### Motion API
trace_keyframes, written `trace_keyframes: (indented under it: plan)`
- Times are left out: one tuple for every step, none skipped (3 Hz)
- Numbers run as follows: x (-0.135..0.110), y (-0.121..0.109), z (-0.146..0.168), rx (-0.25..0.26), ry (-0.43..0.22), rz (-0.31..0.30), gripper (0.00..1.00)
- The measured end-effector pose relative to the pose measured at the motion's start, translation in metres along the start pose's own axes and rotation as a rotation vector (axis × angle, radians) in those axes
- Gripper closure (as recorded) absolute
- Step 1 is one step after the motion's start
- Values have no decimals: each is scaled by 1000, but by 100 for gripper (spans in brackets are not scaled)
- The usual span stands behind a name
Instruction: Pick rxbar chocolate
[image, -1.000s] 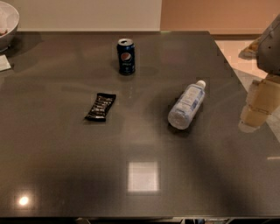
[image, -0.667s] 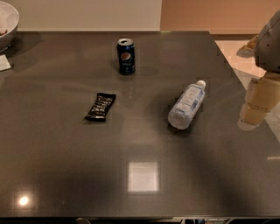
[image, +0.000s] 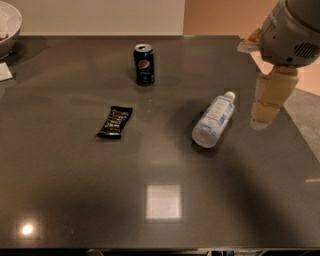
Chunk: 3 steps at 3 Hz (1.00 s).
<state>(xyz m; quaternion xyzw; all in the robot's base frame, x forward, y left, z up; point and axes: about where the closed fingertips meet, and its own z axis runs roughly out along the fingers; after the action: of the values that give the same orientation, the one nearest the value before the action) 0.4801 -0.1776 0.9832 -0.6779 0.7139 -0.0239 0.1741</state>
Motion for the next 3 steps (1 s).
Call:
trace_keyframes:
  plan:
    - [-31, -20, 19, -20, -59, -110, 0]
    - [-64, -37, 40, -33, -107, -216, 0]
    - [-94, -47, 58, -55, -146, -310, 0]
